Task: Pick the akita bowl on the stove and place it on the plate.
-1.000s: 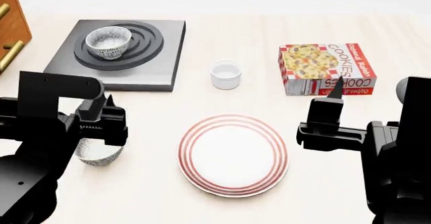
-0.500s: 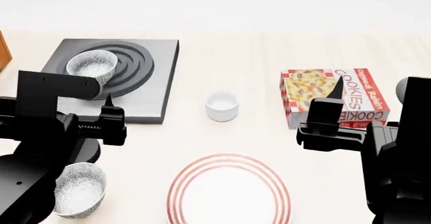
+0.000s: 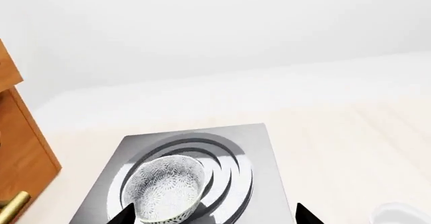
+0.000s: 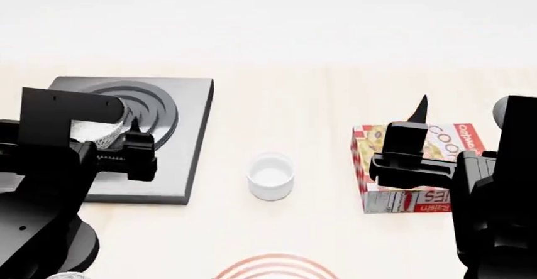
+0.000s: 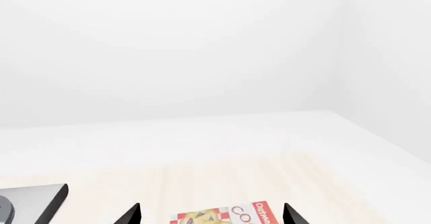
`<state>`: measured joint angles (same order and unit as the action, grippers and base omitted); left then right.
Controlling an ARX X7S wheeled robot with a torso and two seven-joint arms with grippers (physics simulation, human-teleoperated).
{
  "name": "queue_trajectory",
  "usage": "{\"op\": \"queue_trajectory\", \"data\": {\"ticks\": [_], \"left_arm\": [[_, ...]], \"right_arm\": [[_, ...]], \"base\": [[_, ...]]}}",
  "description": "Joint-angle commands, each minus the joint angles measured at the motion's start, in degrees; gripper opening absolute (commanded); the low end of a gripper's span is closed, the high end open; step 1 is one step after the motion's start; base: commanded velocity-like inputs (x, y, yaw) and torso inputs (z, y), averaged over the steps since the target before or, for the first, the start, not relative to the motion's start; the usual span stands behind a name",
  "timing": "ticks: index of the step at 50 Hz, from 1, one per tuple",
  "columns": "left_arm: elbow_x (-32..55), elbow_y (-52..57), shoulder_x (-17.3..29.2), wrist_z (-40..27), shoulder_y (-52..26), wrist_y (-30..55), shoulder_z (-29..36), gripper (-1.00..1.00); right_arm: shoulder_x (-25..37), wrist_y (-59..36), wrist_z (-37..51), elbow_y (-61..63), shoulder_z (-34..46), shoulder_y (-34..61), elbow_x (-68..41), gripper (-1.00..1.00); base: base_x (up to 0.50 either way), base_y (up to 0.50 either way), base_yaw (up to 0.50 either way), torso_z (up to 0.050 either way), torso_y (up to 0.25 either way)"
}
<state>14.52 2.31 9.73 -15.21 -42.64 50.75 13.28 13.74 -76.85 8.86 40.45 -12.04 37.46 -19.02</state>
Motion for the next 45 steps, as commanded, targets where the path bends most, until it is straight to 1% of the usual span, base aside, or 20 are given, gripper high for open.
{"op": "queue_trajectory", "data": {"ticks": [1,16,27,32,36,38,39,42,45], "left_arm": [[0.7,0.6,-0.8,0.8,0.2,-0.7,-1.4,1.00],[1.0,-0.1,-0.5,0.8,0.4,-1.6,-0.8,1.00],[1.5,1.2,0.2,0.7,-0.5,0.2,-0.3,1.00],[1.3,0.5,0.8,1.2,-4.4,2.9,1.1,1.00],[0.7,-1.5,1.1,1.7,-9.9,5.4,2.5,1.00],[0.5,-1.4,1.5,2.4,-11.7,5.6,3.6,1.00],[0.3,-2.7,1.4,2.8,-13.9,6.3,4.2,1.00],[0.0,-4.7,1.2,3.3,-17.2,6.7,4.9,1.00],[0.0,-6.4,0.9,3.7,-19.5,7.2,5.3,1.00]], "right_arm": [[-0.8,-0.2,-0.8,0.1,-1.1,0.0,0.5,1.00],[-0.6,0.3,-0.5,-0.3,-1.0,-0.1,0.1,1.00],[-0.5,0.0,-0.3,0.0,-1.1,0.0,-0.3,1.00],[-0.4,0.2,-0.2,-0.2,-1.1,-0.1,-0.4,1.00],[-0.4,0.5,0.0,-0.3,-1.1,-0.2,-0.4,1.00],[-0.4,0.3,0.1,-0.2,-1.1,-0.1,-0.5,1.00],[-0.4,0.4,0.1,-0.3,-1.1,-0.1,-0.5,1.00],[-0.4,0.2,0.2,-0.3,-1.2,-0.1,-0.6,1.00],[-0.4,0.0,0.3,-0.2,-1.2,0.1,-0.7,1.00]], "base": [[0.35,-0.02,0.00,0.000,0.000],[0.35,-0.02,0.00,0.000,0.001],[0.35,-0.02,0.00,0.000,0.000],[0.10,0.00,0.00,0.000,0.000],[0.00,0.00,0.00,0.000,0.000],[0.00,0.00,0.00,0.000,0.005],[0.00,0.00,0.00,0.000,0.000],[0.00,0.00,0.00,0.000,0.000],[0.00,0.00,0.00,0.000,0.000]]}}
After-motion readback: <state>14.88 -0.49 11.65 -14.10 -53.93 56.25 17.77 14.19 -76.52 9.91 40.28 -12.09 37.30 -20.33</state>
